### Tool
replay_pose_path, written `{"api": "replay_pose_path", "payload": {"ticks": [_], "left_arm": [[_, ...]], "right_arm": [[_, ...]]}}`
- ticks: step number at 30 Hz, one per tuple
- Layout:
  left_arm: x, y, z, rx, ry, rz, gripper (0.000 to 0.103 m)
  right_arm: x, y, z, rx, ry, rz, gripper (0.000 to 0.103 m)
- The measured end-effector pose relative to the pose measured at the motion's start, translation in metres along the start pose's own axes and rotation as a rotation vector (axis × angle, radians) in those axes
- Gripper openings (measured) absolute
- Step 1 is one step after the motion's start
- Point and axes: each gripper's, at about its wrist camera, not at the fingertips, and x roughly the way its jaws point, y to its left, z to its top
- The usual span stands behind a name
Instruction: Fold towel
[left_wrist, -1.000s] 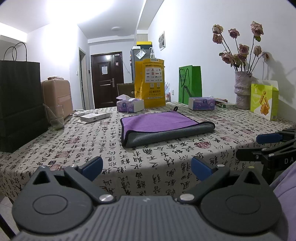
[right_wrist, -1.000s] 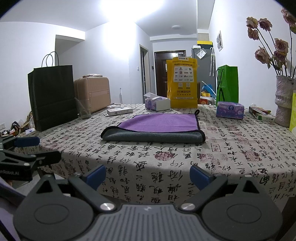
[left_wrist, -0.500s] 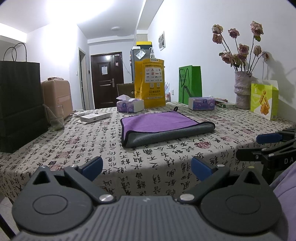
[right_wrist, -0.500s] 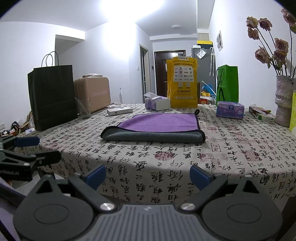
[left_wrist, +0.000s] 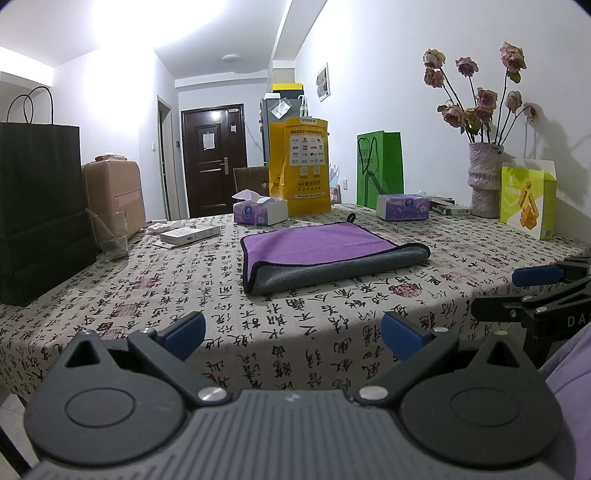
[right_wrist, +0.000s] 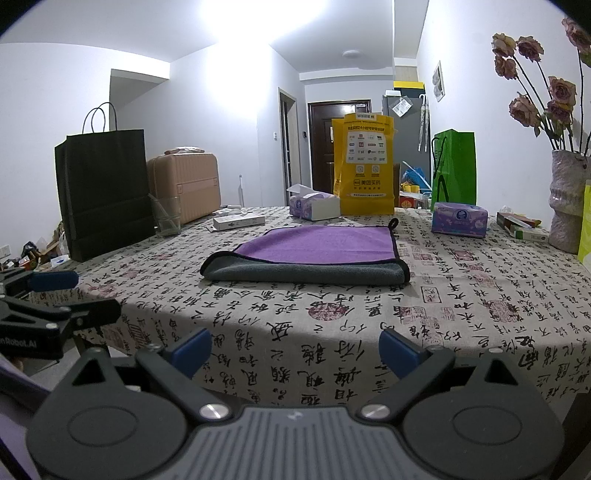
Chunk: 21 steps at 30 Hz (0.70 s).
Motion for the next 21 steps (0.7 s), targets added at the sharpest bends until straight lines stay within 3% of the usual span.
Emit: {"api": "replay_pose_path", "payload": {"ticks": [21], "left_arm": [[0.0033,0.0011,0.0016,0.0,-0.004,0.007,0.103]], "right_arm": [[0.003,-0.0031,-0.0005,0.007,-0.008,-0.02,0.101]]}}
